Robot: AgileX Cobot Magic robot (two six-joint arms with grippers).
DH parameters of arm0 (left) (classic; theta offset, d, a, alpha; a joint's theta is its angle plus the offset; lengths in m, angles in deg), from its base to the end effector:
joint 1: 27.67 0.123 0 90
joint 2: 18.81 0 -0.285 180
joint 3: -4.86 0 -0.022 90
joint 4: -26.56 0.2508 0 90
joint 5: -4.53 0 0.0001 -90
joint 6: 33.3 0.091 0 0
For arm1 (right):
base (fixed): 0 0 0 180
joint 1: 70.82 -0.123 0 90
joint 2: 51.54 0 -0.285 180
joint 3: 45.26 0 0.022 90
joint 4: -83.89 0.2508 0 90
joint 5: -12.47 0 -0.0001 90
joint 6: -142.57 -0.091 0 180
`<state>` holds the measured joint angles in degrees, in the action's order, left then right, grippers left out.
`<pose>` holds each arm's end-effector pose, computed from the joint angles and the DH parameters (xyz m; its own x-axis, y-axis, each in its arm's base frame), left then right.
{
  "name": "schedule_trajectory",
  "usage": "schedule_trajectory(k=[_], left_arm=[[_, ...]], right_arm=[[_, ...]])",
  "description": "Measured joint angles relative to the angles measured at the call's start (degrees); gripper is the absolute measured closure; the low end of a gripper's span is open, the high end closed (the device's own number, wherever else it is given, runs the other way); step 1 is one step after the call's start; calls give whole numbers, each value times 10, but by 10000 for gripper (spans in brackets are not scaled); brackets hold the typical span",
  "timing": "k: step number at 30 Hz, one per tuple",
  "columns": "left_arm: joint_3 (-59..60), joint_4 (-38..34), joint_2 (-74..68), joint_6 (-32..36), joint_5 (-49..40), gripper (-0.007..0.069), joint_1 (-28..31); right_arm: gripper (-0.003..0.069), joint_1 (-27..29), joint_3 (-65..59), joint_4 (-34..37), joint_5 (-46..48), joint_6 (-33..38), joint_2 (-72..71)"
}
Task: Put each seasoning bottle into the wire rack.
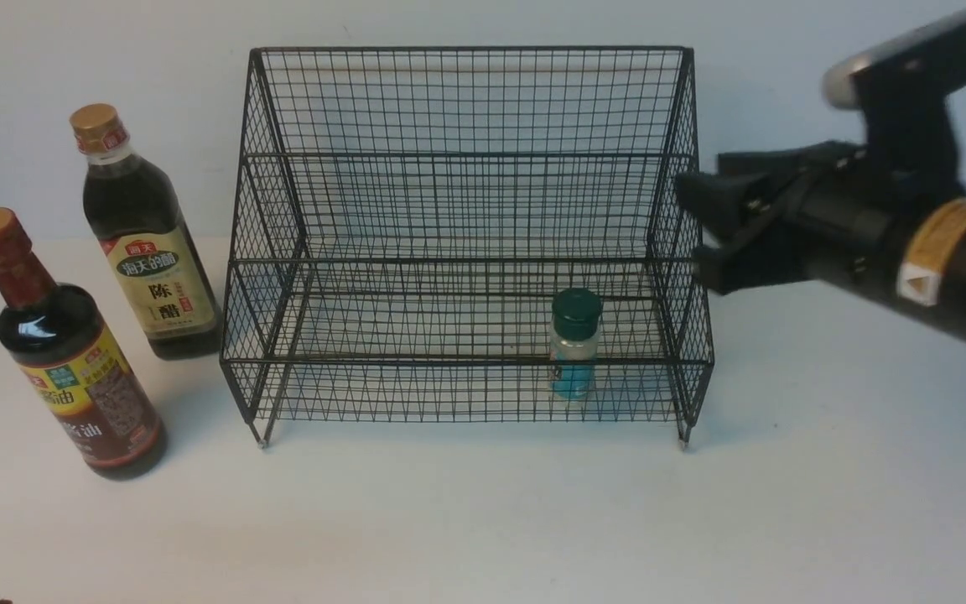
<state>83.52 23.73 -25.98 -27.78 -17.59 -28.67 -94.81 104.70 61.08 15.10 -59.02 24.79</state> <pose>0.0523 -0.0026 0.1707 -0.3056 0.0559 -0.9505 0.0506 0.9978 0.0424 0.2433 0.1065 0.3209 -0.2861 -0.1502 -0.9464 -0.3972 0.9174 -0.0255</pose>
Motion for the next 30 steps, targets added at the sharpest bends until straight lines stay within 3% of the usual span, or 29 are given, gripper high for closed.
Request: schedule_trajectory(k=[1,3,6,17,30], left_arm=[[0,0,0,0,0,629,0],[0,0,0,0,0,629,0],[0,0,0,0,0,629,0],[0,0,0,0,0,629,0],[0,0,0,0,0,629,0]], right_arm=[[531,0,-1,2,6,2,-6],[620,0,-18,26,58,23,-66],[664,9,-71,82,85,61,-158],[670,80,-320,281,-45,203,-430],[670,82,-361,264,-32,207,-526]])
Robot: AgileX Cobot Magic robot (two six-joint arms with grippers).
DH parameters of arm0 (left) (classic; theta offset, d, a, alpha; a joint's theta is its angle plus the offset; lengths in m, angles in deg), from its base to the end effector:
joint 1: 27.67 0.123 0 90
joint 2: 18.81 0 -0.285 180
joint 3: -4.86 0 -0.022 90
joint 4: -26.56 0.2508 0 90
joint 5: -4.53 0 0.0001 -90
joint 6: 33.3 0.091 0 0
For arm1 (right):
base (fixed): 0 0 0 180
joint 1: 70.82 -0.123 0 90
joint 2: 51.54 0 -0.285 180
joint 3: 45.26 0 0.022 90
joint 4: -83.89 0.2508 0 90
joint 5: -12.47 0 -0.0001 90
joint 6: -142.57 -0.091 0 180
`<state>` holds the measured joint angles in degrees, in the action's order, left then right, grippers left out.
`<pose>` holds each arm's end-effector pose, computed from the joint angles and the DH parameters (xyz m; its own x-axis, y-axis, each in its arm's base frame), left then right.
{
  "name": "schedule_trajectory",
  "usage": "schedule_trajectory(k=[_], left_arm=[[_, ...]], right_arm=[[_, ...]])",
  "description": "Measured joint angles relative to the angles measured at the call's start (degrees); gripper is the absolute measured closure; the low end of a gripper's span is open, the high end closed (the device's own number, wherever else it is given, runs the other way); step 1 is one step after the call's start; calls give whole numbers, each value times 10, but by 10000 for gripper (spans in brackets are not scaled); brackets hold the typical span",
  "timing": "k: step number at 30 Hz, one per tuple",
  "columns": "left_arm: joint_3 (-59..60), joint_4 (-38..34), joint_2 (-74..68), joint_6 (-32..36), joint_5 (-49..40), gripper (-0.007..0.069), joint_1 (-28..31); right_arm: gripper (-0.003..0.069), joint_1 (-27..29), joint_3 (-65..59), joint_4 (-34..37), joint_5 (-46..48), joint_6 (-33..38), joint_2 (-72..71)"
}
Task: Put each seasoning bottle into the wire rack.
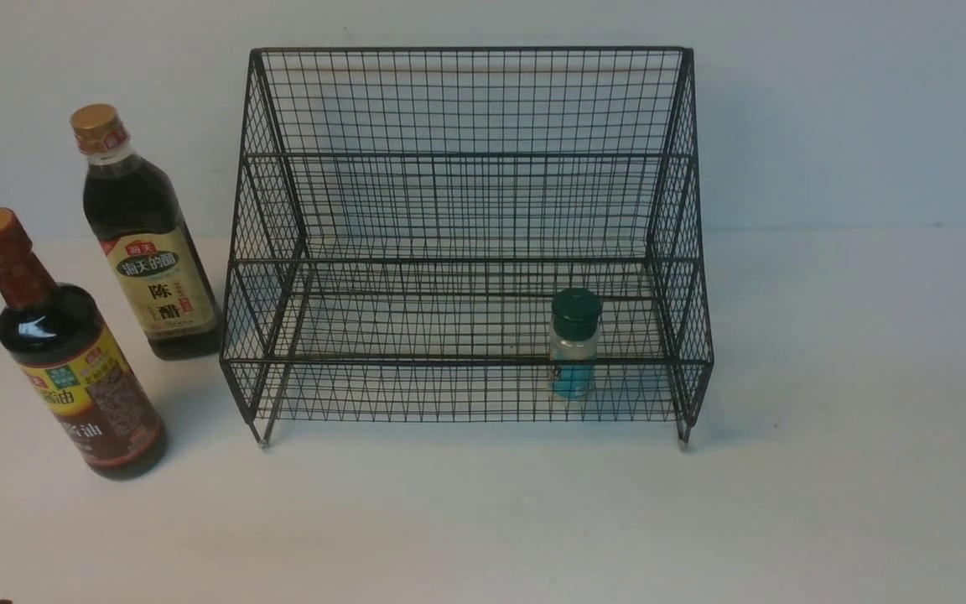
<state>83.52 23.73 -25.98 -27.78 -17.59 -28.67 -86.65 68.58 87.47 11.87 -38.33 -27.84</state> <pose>0.0523 -0.0026 0.1707 -0.3056 0.0559 -0.9505 0.0506 0.9978 0.0424 0.0777 0.0220 0.2612 -0.0089 0.0787 -0.9969 -0.2723 0.9590 0.0781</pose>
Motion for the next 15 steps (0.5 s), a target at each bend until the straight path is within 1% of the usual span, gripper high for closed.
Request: schedule_trajectory(k=[9,15], left_arm=[[0,0,0,0,0,629,0],[0,0,0,0,0,629,0]], right_arm=[[670,0,0,-4,6,0,0],[670,7,0,-6,30,9,-9]])
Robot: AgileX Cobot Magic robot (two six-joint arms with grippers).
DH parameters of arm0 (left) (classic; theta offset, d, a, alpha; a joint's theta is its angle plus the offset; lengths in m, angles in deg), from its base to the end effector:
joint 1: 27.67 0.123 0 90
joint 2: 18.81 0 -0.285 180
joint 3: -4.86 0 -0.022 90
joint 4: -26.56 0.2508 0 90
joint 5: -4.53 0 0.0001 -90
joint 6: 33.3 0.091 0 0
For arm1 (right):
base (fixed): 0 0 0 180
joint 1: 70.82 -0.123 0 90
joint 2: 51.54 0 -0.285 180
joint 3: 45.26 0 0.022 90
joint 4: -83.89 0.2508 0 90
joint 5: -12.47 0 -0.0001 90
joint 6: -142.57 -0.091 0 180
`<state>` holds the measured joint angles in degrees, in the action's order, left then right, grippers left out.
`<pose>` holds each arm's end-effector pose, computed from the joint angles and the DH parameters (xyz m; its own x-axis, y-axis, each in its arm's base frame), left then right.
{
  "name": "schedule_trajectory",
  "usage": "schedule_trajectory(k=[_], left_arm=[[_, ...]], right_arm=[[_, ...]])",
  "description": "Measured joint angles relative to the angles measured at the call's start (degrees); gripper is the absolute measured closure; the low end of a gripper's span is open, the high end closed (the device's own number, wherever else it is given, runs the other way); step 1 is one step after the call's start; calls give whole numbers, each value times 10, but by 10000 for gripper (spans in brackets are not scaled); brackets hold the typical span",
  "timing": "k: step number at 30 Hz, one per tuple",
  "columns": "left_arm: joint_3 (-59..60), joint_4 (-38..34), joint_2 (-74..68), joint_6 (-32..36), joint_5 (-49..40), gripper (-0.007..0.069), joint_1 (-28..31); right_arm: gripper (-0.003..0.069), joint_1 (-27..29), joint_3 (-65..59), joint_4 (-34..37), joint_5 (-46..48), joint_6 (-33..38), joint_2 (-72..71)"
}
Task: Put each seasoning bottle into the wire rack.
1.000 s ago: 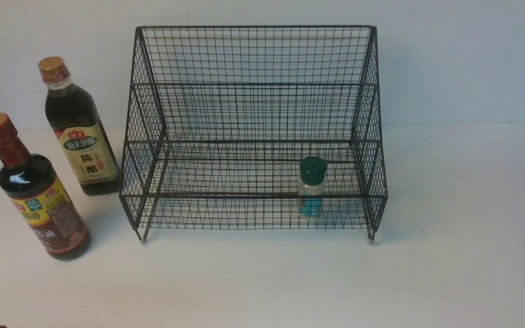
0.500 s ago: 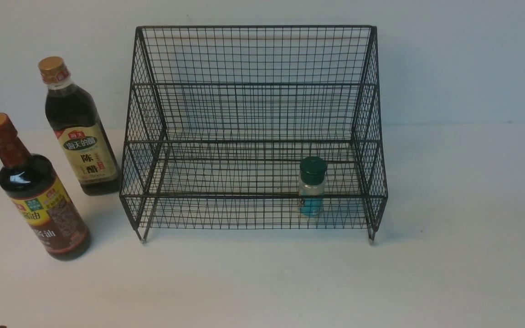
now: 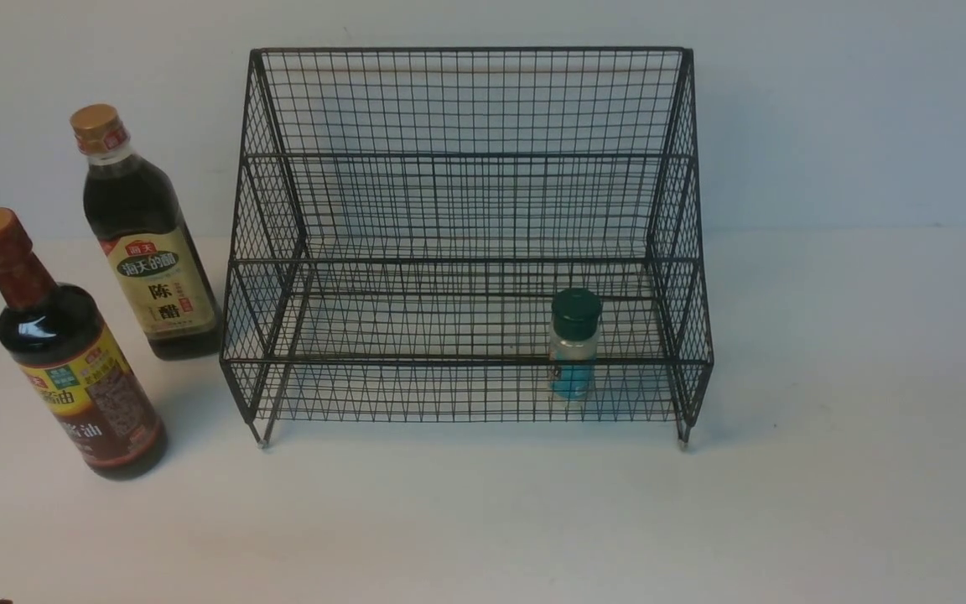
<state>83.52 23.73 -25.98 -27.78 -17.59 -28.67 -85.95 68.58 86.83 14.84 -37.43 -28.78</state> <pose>0.0523 -0.0026 0.1707 -0.3056 0.0559 -0.9505 0.0506 0.9978 0.0424 0.0757 0.0207 0.2578 -0.0351 0.0436 -0.9984 -0.2616 0.9638 0.0513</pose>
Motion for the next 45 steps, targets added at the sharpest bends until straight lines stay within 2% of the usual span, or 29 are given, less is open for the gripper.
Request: schedule_trajectory(k=[3,4,6,10,16,45], left_arm=[[0,0,0,0,0,629,0],[0,0,0,0,0,629,0],[0,0,0,0,0,629,0],[0,0,0,0,0,629,0],[0,0,0,0,1,629,0],[0,0,0,0,0,629,0]], right_arm=[[670,33,0,-1,48,8,-24],[670,68,0,-2,93,11,-42],[670,93,-4,-6,130,15,-59],[670,132,-40,-19,157,20,-96],[670,136,-124,-29,186,21,-150],[670,141,-124,-29,191,21,-156]])
